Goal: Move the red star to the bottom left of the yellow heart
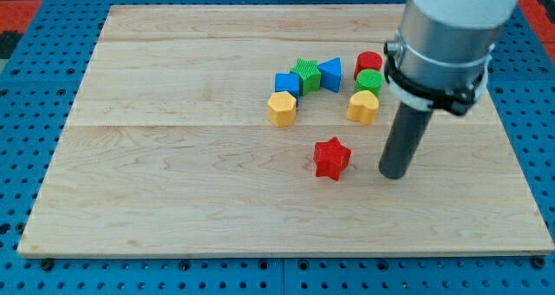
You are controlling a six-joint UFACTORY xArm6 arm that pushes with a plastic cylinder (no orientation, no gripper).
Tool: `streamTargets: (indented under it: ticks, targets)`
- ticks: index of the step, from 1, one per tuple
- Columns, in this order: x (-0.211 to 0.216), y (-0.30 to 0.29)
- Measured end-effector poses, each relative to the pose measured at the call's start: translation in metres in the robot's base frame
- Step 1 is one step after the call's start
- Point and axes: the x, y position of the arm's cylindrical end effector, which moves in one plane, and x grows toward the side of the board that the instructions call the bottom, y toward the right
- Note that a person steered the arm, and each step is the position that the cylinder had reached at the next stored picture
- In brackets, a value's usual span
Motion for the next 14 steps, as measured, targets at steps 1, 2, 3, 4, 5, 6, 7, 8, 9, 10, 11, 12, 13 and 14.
streamTargets:
  ticks: [1, 2, 3, 4, 5, 6, 7, 8, 9, 10, 11, 12, 13, 14]
  targets:
    - [0.01, -0.047]
    - [-0.007, -0.097]
    - [-0.036, -0.106]
    - [-0.038, -0.103]
    - [-0.023, -0.106]
    - [-0.021, -0.089]
    - [-0.033, -0.069]
    - [-0.047, -0.059]
    - [-0.046, -0.057]
    - [-0.034, -0.092]
    - [-0.036, -0.119]
    - [-0.04, -0.114]
    - [-0.04, -0.099]
    - [-0.038, -0.12]
